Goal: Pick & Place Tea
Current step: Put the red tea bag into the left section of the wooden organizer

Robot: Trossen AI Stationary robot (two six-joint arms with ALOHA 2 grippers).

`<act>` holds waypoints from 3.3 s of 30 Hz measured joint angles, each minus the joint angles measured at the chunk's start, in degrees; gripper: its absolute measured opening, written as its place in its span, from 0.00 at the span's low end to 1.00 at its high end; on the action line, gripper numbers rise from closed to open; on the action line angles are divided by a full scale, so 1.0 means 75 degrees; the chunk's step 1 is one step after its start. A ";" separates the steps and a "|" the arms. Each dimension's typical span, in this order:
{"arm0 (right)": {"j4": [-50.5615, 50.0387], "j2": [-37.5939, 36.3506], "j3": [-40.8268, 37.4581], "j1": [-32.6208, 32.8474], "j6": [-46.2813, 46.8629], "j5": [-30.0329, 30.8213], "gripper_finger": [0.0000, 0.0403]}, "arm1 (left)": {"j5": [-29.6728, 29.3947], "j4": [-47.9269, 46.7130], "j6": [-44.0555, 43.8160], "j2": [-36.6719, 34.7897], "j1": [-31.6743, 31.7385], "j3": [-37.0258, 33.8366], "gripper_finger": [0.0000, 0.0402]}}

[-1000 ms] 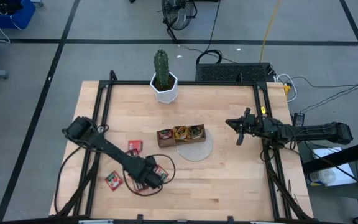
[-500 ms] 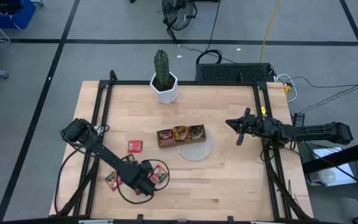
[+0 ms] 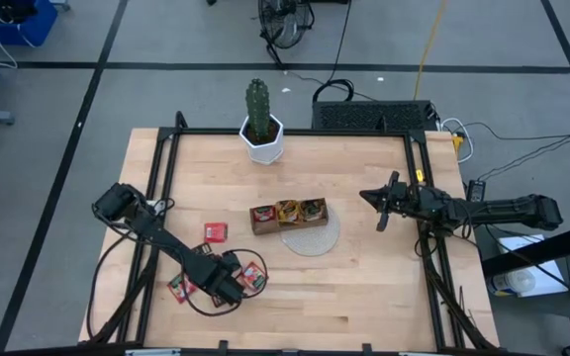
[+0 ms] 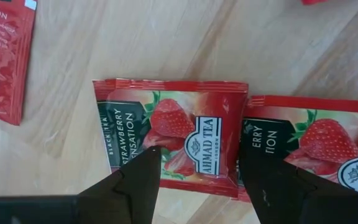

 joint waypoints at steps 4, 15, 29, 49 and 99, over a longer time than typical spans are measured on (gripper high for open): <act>-0.0003 -0.0001 0.0000 0.0000 -0.0002 0.0001 0.00 | -0.0001 0.0050 0.0155 0.0000 0.0024 -0.0015 0.54; -0.0003 -0.0001 0.0000 0.0002 -0.0003 0.0000 0.00 | -0.0425 0.0441 0.0267 0.0000 0.0109 -0.0015 0.17; -0.0003 0.0000 0.0000 0.0000 0.0000 0.0002 0.00 | -0.1222 -0.2196 0.0391 0.0227 0.0123 0.1102 0.04; -0.0003 0.0001 0.0000 0.0000 0.0000 0.0000 0.00 | -0.4652 -0.2757 0.3468 0.0122 0.1541 0.3144 0.04; -0.0003 -0.0001 0.0000 0.0000 -0.0003 0.0002 0.00 | -0.4891 -0.0831 0.5734 0.0114 0.2886 0.2516 0.41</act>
